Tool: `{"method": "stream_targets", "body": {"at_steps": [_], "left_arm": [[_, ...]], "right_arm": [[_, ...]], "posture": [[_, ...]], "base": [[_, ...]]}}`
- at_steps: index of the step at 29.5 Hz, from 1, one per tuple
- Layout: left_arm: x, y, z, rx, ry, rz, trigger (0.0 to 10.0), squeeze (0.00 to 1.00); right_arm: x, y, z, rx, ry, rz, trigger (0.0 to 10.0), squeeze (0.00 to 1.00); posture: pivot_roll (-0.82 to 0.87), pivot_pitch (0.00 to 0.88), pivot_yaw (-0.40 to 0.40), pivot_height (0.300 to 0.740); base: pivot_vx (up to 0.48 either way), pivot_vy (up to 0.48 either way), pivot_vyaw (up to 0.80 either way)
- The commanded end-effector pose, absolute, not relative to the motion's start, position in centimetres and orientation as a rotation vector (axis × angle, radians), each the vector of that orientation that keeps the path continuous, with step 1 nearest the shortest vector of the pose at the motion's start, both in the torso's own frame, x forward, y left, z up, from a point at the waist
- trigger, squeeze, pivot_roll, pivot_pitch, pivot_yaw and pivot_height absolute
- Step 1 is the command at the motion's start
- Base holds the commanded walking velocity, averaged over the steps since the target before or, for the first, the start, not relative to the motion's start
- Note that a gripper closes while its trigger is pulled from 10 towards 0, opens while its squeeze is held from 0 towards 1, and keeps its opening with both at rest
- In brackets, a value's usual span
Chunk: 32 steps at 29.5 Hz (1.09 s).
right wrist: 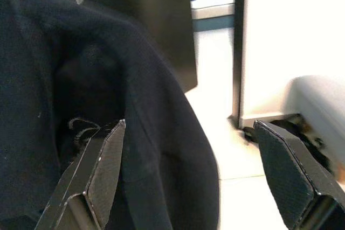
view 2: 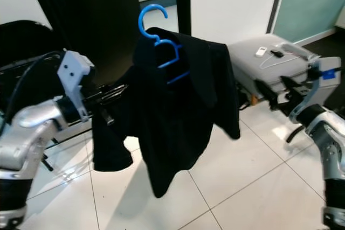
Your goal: Hang hanger
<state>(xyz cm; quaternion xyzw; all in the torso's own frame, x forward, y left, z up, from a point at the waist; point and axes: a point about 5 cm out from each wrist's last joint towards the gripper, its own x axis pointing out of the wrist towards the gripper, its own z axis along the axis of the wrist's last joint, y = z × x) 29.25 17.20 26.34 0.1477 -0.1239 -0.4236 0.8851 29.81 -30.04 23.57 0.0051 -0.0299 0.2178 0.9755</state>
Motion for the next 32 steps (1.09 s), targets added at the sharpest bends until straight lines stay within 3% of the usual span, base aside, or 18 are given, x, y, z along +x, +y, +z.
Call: {"method": "stream_targets", "body": {"at_steps": [1, 9, 18, 19, 21, 22, 32], "left_arm": [[28.6, 17.7, 28.4, 0.336, -0.319, -0.919, 10.0, 0.00], [28.4, 17.9, 30.1, 0.363, -0.366, -0.926, 10.0, 0.00], [28.2, 18.4, 30.6, 0.363, -0.365, -0.939, 10.0, 0.00], [28.1, 18.4, 30.8, 0.359, -0.369, -0.947, 10.0, 0.00], [28.1, 18.4, 30.8, 0.359, -0.369, -0.947, 10.0, 0.00], [28.0, 18.3, 31.0, 0.356, -0.375, -0.959, 10.0, 0.00], [27.3, 17.8, 32.0, 0.346, -0.402, -1.016, 10.0, 0.00]], "right_arm": [[29.1, -29.3, 24.0, -0.002, -0.044, 0.570, 10.0, 0.00], [27.5, -28.2, 23.9, -0.009, 0.032, 0.776, 10.0, 0.00], [26.8, -28.7, 24.6, -0.059, 0.060, 0.836, 10.0, 0.00], [26.9, -28.9, 24.8, -0.082, 0.054, 0.824, 7.1, 0.00], [26.9, -28.9, 24.8, -0.082, 0.054, 0.824, 7.1, 0.00], [27.2, -29.1, 25.0, -0.096, 0.038, 0.800, 0.0, 0.00], [28.3, -29.9, 25.7, -0.101, -0.025, 0.714, 0.0, 0.00]], "posture": [[-0.10, 0.025, 0.036, 0.740], [-0.10, 0.025, 0.034, 0.740], [-0.11, 0.031, 0.033, 0.740], [-0.11, 0.033, 0.032, 0.740], [-0.11, 0.033, 0.032, 0.740], [-0.11, 0.033, 0.032, 0.740], [-0.11, 0.036, 0.030, 0.740]], "base": [[0.000, 0.000, 0.00], [0.000, 0.000, 0.00], [0.000, 0.000, 0.00], [0.000, 0.000, 0.00], [0.000, 0.000, 0.00], [0.000, 0.000, 0.00], [0.000, 0.000, 0.00]]}}
